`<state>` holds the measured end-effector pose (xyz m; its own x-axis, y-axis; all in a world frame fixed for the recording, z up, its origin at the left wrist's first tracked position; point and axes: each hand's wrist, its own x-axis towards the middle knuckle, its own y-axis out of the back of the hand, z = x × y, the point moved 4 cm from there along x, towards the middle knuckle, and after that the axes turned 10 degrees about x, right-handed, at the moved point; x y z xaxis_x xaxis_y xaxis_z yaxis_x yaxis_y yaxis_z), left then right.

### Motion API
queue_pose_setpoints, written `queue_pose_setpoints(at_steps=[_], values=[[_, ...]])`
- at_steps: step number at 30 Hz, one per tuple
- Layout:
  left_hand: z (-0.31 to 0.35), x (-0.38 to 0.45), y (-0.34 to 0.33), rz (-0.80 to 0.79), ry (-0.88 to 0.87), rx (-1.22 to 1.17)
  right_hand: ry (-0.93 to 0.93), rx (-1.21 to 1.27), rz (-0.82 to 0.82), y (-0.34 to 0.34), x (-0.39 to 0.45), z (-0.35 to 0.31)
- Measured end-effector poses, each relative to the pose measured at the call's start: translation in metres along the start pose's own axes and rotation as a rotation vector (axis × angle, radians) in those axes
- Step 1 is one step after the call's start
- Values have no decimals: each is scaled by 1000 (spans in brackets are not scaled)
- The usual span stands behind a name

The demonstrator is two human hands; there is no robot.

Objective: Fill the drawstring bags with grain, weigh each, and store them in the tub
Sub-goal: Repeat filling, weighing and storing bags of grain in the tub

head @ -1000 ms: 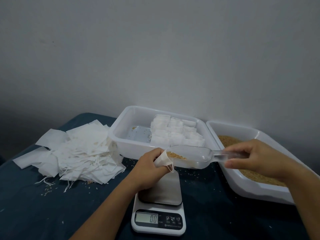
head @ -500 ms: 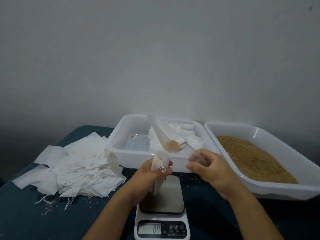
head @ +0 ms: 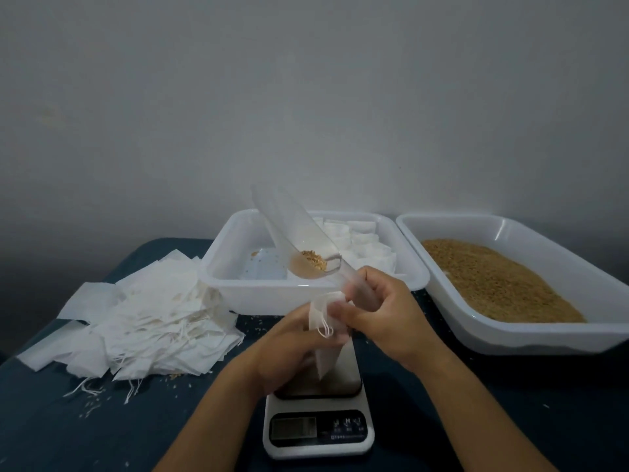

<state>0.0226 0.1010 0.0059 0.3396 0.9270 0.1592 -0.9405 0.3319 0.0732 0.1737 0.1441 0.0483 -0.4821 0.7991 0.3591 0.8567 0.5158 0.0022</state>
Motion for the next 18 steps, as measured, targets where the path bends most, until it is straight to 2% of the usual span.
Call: queue_pose_setpoints(at_steps=[5, 8, 12, 18], values=[[3, 5, 12, 289, -64, 171, 71, -15, 125, 9, -2, 1], [0, 7, 14, 405, -101, 307, 68, -3, 155, 13, -2, 8], [0, 7, 15, 442, -97, 306, 24, -3, 175, 20, -5, 17], [-8, 6, 22, 473, 18, 300, -40, -98, 161, 22, -8, 31]])
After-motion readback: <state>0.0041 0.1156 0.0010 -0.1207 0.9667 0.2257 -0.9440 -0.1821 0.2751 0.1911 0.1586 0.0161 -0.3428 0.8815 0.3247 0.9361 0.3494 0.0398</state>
